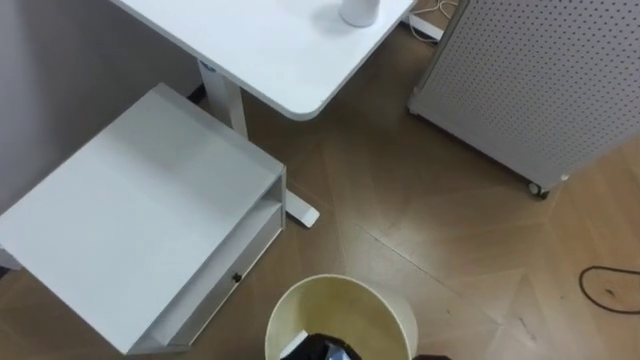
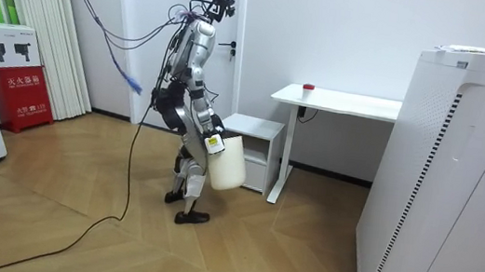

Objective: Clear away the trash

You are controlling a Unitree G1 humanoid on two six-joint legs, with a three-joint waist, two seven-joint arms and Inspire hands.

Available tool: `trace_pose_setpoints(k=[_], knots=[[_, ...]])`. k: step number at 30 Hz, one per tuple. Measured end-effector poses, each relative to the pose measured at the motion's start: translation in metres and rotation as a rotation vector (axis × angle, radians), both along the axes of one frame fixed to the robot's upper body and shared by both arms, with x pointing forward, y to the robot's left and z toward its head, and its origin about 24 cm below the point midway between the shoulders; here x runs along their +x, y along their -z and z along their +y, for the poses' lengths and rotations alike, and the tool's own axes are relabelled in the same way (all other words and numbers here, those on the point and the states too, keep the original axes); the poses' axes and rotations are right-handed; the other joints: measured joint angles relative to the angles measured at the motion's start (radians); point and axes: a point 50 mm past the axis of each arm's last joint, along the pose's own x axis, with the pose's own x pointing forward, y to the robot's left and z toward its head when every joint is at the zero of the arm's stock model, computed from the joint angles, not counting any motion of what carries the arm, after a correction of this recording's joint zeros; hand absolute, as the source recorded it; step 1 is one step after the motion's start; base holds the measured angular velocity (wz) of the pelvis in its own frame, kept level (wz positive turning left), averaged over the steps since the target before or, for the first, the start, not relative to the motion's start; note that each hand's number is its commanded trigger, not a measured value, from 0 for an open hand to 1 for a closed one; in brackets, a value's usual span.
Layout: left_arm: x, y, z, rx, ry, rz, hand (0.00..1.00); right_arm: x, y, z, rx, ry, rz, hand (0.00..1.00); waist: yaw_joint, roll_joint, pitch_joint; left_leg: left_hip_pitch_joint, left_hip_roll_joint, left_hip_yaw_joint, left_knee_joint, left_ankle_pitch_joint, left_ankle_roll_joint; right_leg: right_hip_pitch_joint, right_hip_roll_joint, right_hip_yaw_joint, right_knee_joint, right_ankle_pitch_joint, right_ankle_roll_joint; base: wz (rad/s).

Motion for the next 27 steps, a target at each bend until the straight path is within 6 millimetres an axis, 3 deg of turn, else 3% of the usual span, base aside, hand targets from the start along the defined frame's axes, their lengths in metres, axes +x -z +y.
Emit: trace_pose_setpoints(k=[1, 27], knots=[[-0.001, 0.0, 0.0, -0.001, 0.001, 0.002, 0.0, 0.0, 0.0, 0.0, 0.001, -0.001, 0.001, 1.0, 0.0, 0.0, 0.0, 0.0, 0.0, 0.001, -0.002, 0.0, 0.0, 0.0, 0.001, 0.001, -0.006, 0.002, 0.002, -0.06], [-0.011, 0.005, 0.001, 0.033, 0.056, 0.008, 0.0, -0.002, 0.002, -0.001, -0.012, -0.003, 0.01, 1.0, 0.037, -0.001, 0.0007, -0.002, -0.001, 0.002, -0.02, 0.0, 0.001, 0.002, 0.004, 0.0, -0.03, 0.006, 0.004, 0.0]])
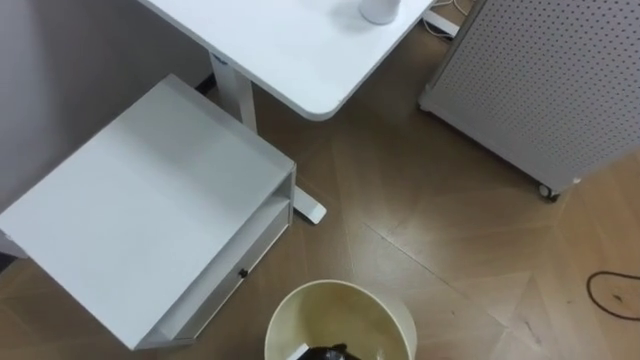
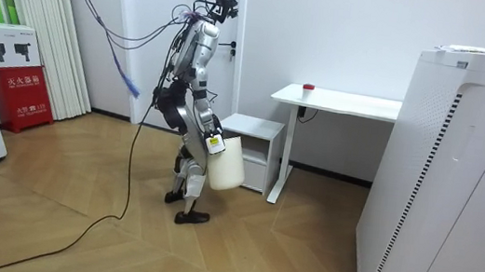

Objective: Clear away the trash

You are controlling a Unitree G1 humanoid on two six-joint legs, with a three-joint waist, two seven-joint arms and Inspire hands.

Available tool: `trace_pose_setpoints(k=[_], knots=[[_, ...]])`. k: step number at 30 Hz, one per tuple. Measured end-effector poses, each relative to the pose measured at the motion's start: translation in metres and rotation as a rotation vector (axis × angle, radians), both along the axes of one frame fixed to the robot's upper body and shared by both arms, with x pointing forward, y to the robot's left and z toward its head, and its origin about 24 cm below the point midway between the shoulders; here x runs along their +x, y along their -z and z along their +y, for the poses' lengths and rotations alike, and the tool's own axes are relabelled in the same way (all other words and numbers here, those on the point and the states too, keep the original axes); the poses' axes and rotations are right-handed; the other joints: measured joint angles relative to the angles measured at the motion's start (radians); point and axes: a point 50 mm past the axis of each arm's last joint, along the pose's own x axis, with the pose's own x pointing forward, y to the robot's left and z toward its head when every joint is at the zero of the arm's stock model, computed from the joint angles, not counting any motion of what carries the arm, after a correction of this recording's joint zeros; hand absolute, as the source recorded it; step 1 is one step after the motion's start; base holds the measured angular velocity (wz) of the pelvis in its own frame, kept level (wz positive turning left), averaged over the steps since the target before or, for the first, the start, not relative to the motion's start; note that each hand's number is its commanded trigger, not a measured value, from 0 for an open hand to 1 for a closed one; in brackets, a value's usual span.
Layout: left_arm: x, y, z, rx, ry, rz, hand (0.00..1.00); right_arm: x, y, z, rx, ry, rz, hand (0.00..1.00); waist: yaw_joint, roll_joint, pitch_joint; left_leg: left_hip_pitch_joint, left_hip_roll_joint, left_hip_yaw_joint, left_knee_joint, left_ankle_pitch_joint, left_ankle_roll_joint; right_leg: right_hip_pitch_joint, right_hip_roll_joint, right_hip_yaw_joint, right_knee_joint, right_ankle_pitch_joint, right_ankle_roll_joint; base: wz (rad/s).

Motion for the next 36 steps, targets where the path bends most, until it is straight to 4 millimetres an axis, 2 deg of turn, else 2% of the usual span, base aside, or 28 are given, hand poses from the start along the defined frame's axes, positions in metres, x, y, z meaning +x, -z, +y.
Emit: trace_pose_setpoints(k=[6, 13, 15, 17, 22, 24, 28, 32, 36], knots=[[-0.002, -0.001, 0.003, 0.027, 0.039, -0.038, 0.0, -0.001, 0.001, -0.001, -0.015, -0.015, 0.004, 1.0, 0.02, 0.001, 0.0003, 0.011, 0.0, 0.003, -0.006, 0.001, -0.002, 0.008, 0.004, 0.001, -0.011, 0.001, -0.001, -0.01], [-0.002, -0.002, 0.014, 0.055, 0.039, -0.062, 0.0, -0.004, 0.004, -0.004, -0.002, -0.04, 0.028, 1.0, 0.023, 0.005, 0.003, 0.057, 0.001, 0.004, -0.014, 0.001, -0.002, 0.055, -0.005, -0.028, -0.017, 0.004, -0.005, 0.0], [-0.002, -0.004, 0.018, 0.063, 0.044, -0.083, 0.0, -0.006, 0.005, -0.006, 0.006, -0.051, 0.038, 1.0, 0.023, 0.009, 0.0056, 0.076, 0.0, 0.003, -0.027, 0.0, -0.002, 0.075, -0.007, -0.03, -0.022, 0.004, -0.005, 0.0], [-0.001, -0.007, 0.02, 0.069, 0.051, -0.106, 0.0, -0.008, 0.005, -0.01, 0.011, -0.067, 0.044, 1.0, 0.026, 0.019, 0.0124, 0.108, -0.001, 0.003, -0.034, -0.001, -0.001, 0.107, -0.007, -0.032, -0.037, 0.005, -0.003, 0.0], [0.007, -0.019, 0.022, 0.059, 0.055, -0.187, 0.0, -0.014, 0.008, -0.019, -0.002, -0.074, 0.075, 1.0, 0.038, 0.038, 0.0136, 0.178, -0.005, 0.005, -0.053, -0.001, -0.002, 0.174, -0.012, -0.032, -0.051, 0.005, -0.002, -0.01], [0.01, -0.026, 0.023, 0.044, 0.059, -0.236, 0.0, -0.017, 0.009, -0.024, -0.002, -0.058, 0.079, 1.0, 0.042, 0.039, 0.0129, 0.208, -0.016, 0.005, -0.072, 0.001, -0.004, 0.198, -0.011, -0.03, -0.054, 0.003, 0.001, 0.0], [0.011, -0.038, 0.022, 0.025, 0.071, -0.303, 0.0, -0.027, 0.01, -0.037, -0.009, -0.041, 0.095, 1.0, 0.044, 0.051, 0.0057, 0.304, -0.025, 0.005, -0.12, 0.002, -0.006, 0.291, -0.01, -0.028, -0.098, 0.002, 0.01, 0.0], [0.015, -0.052, 0.02, -0.002, 0.099, -0.365, 0.0, -0.036, 0.011, -0.05, -0.033, -0.043, 0.115, 1.0, 0.042, 0.063, -0.0062, 0.397, -0.037, 0.011, -0.172, 0.007, -0.006, 0.379, -0.012, -0.029, -0.137, 0.004, 0.02, -0.01], [0.02, -0.072, 0.022, -0.024, 0.111, -0.452, 0.0, -0.042, 0.012, -0.056, -0.034, -0.007, 0.126, 1.0, 0.043, 0.066, -0.0121, 0.46, -0.039, 0.023, -0.203, 0.008, -0.007, 0.433, -0.01, -0.029, -0.159, 0.003, 0.022, -0.07]])
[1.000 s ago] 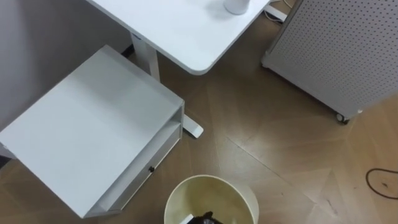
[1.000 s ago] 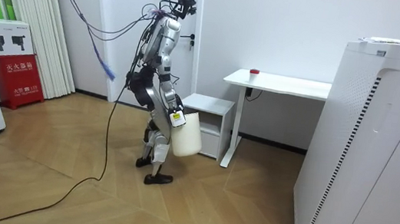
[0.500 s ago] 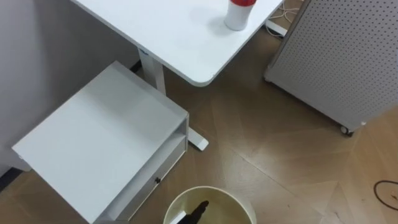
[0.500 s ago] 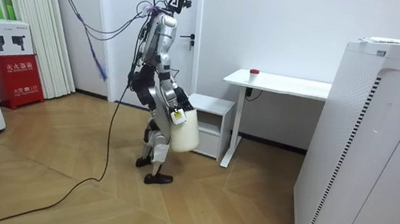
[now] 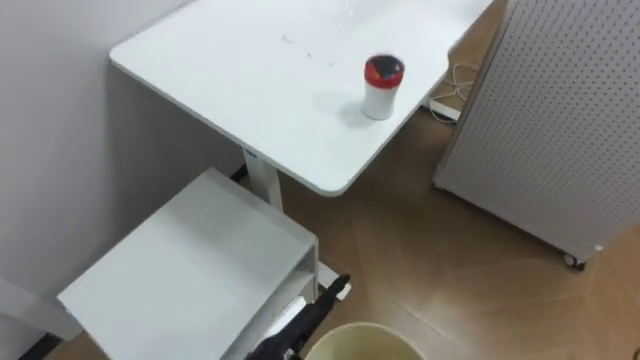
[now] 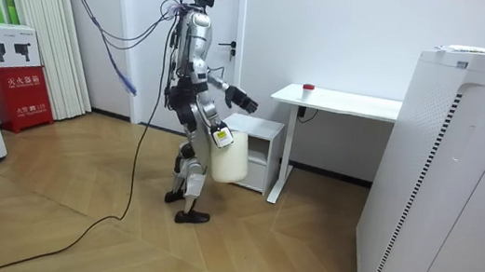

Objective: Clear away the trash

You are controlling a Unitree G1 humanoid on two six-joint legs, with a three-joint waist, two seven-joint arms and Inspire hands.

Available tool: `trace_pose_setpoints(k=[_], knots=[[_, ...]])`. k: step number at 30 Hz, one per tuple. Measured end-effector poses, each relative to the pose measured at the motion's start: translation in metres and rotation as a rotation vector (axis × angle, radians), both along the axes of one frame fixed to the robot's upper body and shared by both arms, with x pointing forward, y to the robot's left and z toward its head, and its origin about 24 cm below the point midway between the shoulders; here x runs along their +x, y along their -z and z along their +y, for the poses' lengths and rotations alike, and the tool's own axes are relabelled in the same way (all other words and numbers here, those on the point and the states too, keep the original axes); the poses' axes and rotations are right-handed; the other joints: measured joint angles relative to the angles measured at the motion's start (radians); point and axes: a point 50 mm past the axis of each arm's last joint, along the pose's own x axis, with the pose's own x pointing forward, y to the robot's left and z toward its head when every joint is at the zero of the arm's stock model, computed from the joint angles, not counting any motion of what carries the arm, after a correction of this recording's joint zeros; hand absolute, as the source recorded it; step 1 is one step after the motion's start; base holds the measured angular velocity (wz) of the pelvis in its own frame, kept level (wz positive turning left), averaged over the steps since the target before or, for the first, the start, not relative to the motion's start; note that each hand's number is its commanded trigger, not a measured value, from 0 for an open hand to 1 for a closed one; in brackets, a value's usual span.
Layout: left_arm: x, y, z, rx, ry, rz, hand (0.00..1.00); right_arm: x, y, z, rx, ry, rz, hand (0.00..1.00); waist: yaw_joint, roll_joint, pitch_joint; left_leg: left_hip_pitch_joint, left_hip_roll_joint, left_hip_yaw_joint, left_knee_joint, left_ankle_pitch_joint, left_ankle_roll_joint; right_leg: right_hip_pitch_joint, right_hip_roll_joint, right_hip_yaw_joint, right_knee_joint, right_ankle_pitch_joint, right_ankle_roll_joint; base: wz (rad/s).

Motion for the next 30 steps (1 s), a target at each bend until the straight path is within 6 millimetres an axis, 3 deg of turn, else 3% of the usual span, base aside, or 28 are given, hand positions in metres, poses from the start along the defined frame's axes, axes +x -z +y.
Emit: trace_pose_setpoints(k=[2, 9, 13, 18, 25, 30], knots=[[0.005, -0.019, -0.002, -0.035, 0.012, -0.079, 0.0, -0.006, 0.001, -0.003, 0.0, 0.027, 0.005, 1.0, -0.004, 0.0, -0.0012, 0.043, -0.006, 0.001, -0.025, 0.001, -0.002, 0.035, -0.001, 0.0, -0.01, 0.0, 0.0, -0.05], [0.011, -0.047, 0.008, -0.078, -0.03, -0.205, 0.0, -0.02, 0.002, -0.007, 0.012, 0.075, 0.008, 1.0, -0.026, 0.0, -0.0102, 0.183, -0.018, 0.035, -0.087, 0.003, -0.004, 0.133, -0.002, -0.003, -0.019, -0.004, 0.006, -0.17], [0.014, -0.062, 0.022, -0.071, -0.112, -0.294, 0.0, -0.023, 0.004, -0.007, 0.015, 0.084, 0.016, 1.0, -0.025, -0.007, -0.0147, 0.218, -0.019, 0.065, -0.095, 0.003, -0.004, 0.147, -0.013, -0.057, -0.015, -0.001, 0.001, -0.3], [0.017, -0.076, 0.029, -0.066, -0.193, -0.398, 0.0, -0.028, 0.006, -0.004, 0.017, 0.083, 0.03, 1.0, -0.002, -0.011, -0.0197, 0.28, -0.005, 0.112, -0.121, -0.002, -0.01, 0.186, 0.001, -0.055, -0.034, 0.01, -0.009, -0.27], [0.018, -0.096, 0.033, -0.117, -0.285, -0.519, 0.0, -0.028, 0.006, -0.005, 0.012, 0.077, 0.027, 1.0, 0.003, -0.023, -0.0196, 0.304, 0.007, 0.113, -0.116, 0.0, -0.025, 0.196, 0.005, -0.083, -0.029, 0.001, -0.023, -0.04], [0.019, -0.099, 0.043, -0.12, -0.367, -0.55, 0.0, -0.028, 0.006, -0.005, 0.012, 0.075, 0.029, 1.0, 0.003, -0.024, -0.018, 0.308, 0.036, 0.114, -0.069, -0.018, -0.052, 0.201, 0.024, -0.089, -0.008, -0.02, -0.042, -0.14]])
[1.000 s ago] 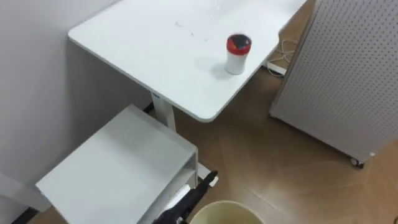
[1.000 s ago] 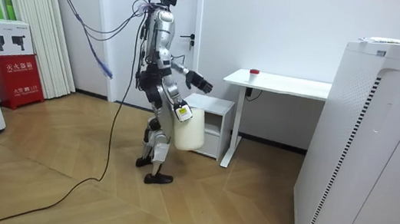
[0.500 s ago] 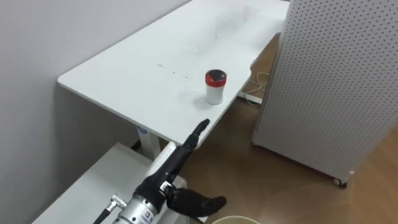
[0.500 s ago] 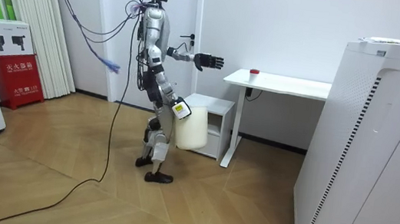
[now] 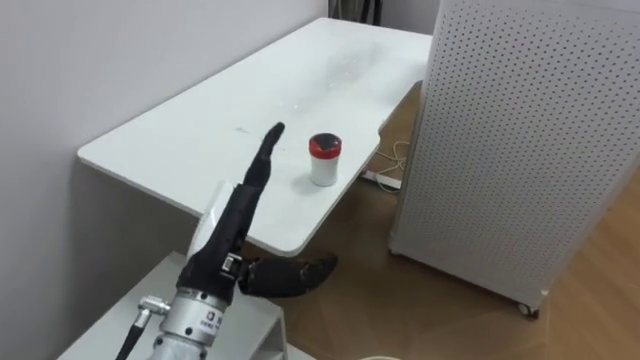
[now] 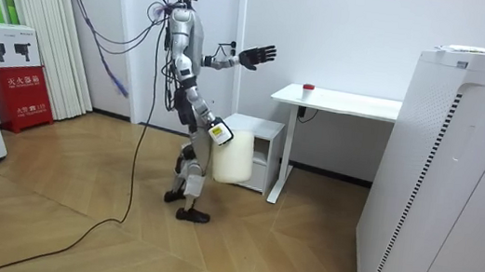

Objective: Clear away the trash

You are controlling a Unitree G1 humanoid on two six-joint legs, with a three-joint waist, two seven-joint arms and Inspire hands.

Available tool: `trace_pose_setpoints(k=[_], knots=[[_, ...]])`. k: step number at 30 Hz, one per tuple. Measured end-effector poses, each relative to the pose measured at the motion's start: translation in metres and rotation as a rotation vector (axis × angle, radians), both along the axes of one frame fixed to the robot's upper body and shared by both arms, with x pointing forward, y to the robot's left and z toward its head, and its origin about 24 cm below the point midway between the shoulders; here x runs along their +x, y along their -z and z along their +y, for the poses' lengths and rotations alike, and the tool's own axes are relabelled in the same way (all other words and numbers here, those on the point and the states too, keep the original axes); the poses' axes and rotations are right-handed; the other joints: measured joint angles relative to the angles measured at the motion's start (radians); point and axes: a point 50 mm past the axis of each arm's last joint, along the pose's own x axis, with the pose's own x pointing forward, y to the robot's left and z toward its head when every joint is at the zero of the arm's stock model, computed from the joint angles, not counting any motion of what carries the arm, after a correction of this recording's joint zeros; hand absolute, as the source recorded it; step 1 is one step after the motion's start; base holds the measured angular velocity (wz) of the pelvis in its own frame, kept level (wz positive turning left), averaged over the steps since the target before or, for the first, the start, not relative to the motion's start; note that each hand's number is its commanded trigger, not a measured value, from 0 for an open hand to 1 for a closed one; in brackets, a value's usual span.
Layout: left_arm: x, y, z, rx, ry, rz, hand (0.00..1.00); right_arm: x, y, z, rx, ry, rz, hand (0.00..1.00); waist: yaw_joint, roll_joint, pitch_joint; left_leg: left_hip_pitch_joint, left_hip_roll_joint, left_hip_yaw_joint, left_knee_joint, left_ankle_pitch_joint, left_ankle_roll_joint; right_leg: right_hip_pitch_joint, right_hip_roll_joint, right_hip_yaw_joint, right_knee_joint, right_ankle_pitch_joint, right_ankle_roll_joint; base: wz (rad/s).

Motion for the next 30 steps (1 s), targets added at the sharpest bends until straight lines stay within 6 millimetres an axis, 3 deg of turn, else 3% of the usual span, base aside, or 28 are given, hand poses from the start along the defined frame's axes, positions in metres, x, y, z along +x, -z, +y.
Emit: trace_pose_setpoints(k=[4, 9, 10, 11, 13, 14, 15, 16, 18, 20, 25, 30], knots=[[-0.002, 0.0, 0.012, -0.014, -0.065, -0.006, 0.0, -0.001, 0.0, 0.0, -0.003, -0.002, 0.004, 1.0, 0.001, -0.001, 0.0034, -0.001, 0.024, -0.016, 0.085, -0.003, -0.006, 0.012, 0.018, 0.019, 0.013, -0.025, -0.028, -0.35], [-0.011, 0.007, 0.02, -0.046, -0.113, 0.011, 0.0, -0.003, 0.0, -0.002, -0.006, -0.004, 0.008, 1.0, 0.024, 0.012, 0.0046, -0.012, 0.035, -0.132, 0.155, 0.004, -0.018, 0.028, 0.075, 0.117, 0.016, -0.032, -0.06, -0.52], [-0.011, 0.007, 0.02, -0.049, -0.119, 0.01, 0.0, -0.003, 0.0, -0.003, -0.01, -0.003, 0.005, 1.0, 0.024, 0.013, 0.0068, -0.035, 0.016, -0.205, 0.16, 0.003, -0.027, 0.027, 0.08, 0.138, 0.015, -0.034, -0.063, -0.27], [-0.011, 0.007, 0.02, -0.056, -0.127, 0.007, 0.0, -0.003, -0.001, -0.005, -0.015, 0.001, 0.007, 1.0, 0.027, 0.011, 0.008, -0.068, -0.018, -0.26, 0.145, 0.003, -0.028, 0.026, 0.08, 0.173, 0.013, -0.034, -0.063, -0.23], [-0.013, 0.009, 0.021, -0.07, -0.151, 0.004, 0.0, -0.003, -0.001, -0.008, -0.02, 0.014, 0.011, 1.0, 0.044, 0.003, 0.0115, -0.125, -0.049, -0.295, 0.086, 0.016, -0.032, 0.025, 0.078, 0.206, 0.014, -0.034, -0.062, -0.48], [-0.014, 0.009, 0.02, -0.082, -0.164, 0.002, 0.0, -0.003, -0.001, -0.011, -0.029, 0.011, 0.018, 1.0, 0.056, 0.015, 0.0046, -0.166, -0.052, -0.31, 0.031, 0.075, -0.03, 0.024, 0.082, 0.209, 0.017, -0.035, -0.062, -0.62], [-0.014, 0.009, 0.021, -0.086, -0.17, 0.001, 0.0, -0.004, -0.001, -0.01, -0.032, 0.006, 0.024, 1.0, 0.06, 0.014, 0.0025, -0.177, -0.052, -0.311, 0.024, 0.11, -0.01, 0.024, 0.082, 0.218, 0.024, -0.039, -0.06, -0.57], [-0.015, 0.009, 0.023, -0.088, -0.187, -0.005, 0.0, -0.003, -0.001, -0.008, -0.038, -0.017, 0.026, 1.0, 0.074, 0.011, -0.0049, -0.174, -0.058, -0.313, 0.01, 0.127, -0.011, 0.024, 0.079, 0.232, 0.035, -0.051, -0.054, -0.36], [-0.015, 0.007, 0.027, -0.093, -0.21, -0.027, 0.0, 0.003, -0.004, -0.007, -0.046, -0.041, 0.002, 1.0, 0.067, 0.006, -0.0099, -0.158, -0.071, -0.313, -0.006, 0.127, -0.009, 0.017, 0.069, 0.224, 0.033, -0.058, -0.047, -0.15], [-0.016, 0.007, 0.031, -0.099, -0.228, -0.03, 0.0, 0.006, -0.006, -0.005, -0.042, -0.04, -0.023, 1.0, 0.063, -0.005, -0.005, -0.143, -0.084, -0.337, -0.014, 0.126, -0.008, 0.031, 0.063, 0.205, 0.014, -0.058, -0.047, -0.05], [-0.019, 0.01, 0.034, -0.123, -0.238, -0.01, 0.0, 0.006, -0.007, -0.003, -0.066, -0.06, -0.029, 1.0, 0.062, -0.01, -0.0039, -0.14, -0.088, -0.351, -0.013, 0.126, -0.008, 0.045, 0.059, 0.201, -0.01, -0.059, -0.047, 0.0], [-0.019, 0.011, 0.035, -0.142, -0.239, -0.004, 0.0, 0.006, -0.007, -0.004, -0.076, -0.062, -0.028, 1.0, 0.058, -0.009, 0.0091, -0.142, -0.088, -0.361, -0.012, 0.124, -0.01, 0.042, 0.06, 0.206, -0.006, -0.067, -0.05, 0.0]])
